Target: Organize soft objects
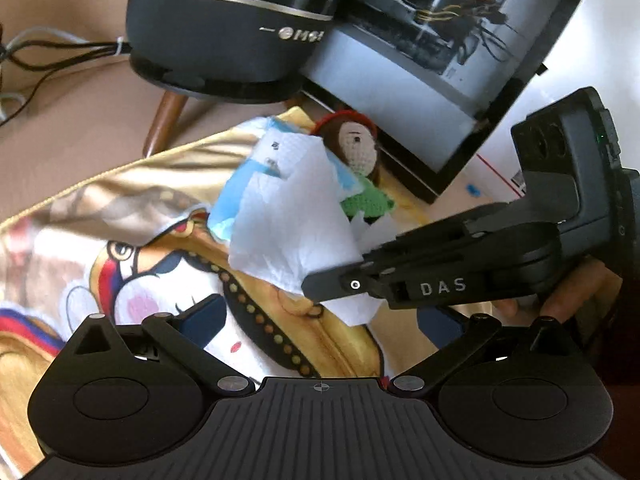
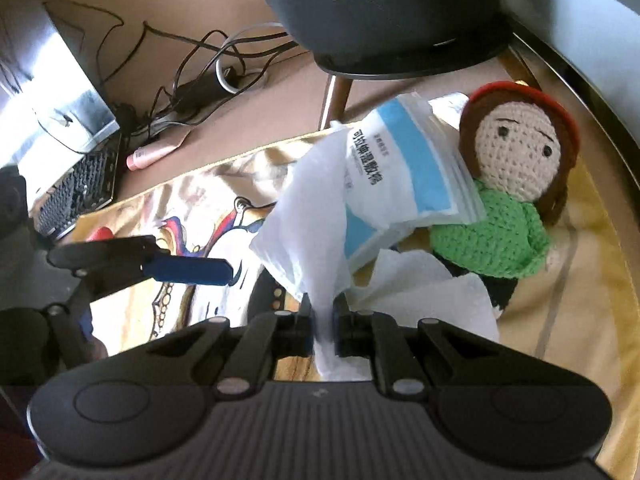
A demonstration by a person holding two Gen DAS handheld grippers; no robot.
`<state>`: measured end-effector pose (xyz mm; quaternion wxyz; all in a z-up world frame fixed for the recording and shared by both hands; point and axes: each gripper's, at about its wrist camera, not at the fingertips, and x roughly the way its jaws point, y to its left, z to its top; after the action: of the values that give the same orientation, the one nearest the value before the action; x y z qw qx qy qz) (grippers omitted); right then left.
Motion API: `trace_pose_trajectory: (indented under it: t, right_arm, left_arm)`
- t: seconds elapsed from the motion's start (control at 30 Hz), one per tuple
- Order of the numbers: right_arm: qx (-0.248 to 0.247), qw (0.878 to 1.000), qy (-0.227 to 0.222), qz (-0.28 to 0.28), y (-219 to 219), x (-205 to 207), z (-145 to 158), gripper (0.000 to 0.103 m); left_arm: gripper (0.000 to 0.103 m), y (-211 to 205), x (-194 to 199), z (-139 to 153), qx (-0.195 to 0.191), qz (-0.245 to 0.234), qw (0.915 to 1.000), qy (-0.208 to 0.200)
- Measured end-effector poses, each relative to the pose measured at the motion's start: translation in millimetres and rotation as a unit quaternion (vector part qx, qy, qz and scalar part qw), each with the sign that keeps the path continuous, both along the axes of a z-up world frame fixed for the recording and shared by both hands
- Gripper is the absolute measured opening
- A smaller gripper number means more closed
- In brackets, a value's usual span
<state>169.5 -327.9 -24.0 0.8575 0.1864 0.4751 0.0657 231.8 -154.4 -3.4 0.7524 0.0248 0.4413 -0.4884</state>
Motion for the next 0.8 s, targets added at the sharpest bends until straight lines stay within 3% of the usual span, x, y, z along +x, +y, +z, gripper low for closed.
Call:
trace_pose_trajectory:
  t: [0.17,0.33,0.4,0.53,0.63,0.8]
  right_arm:
    - [0.002,0.999,-0.034,-0.019,-23.7,-6.8,24.6,0.011]
    - [0.003,0.994,-0.081,-0.069,-60.3,-22.1,60.6,0.014]
    - [-0.006,0.992,-0.095,-0.085,-70.3,-29.3,70.4,0.014]
    - [-0.012,0.988,-0.101,-0.112,-85.2,-44.2,76.5,0.014]
    - [-0.014,0.987,-0.097,-0.126,-93.1,-51.6,74.2,0.014]
    - [-0.021,0.986,-0.095,-0.136,-102.5,-51.9,75.6,0.014]
  left_arm:
    - [0.103,-10.4,10.3,7.3,0.000,0.007,0.9993,-0.036]
    - [0.103,-46.6,32.3,14.7,0.019,-0.046,0.9939,-0.098]
    - [0.103,-62.2,49.2,9.5,0.030,-0.050,0.9938,-0.095]
    - [0.103,-87.7,77.9,-12.4,0.048,-0.031,0.9971,-0.049]
    - [0.103,-88.9,71.8,-10.7,0.021,-0.029,0.9989,-0.030]
    - [0.103,-80.9,28.4,16.2,-0.038,-0.066,0.9957,-0.053]
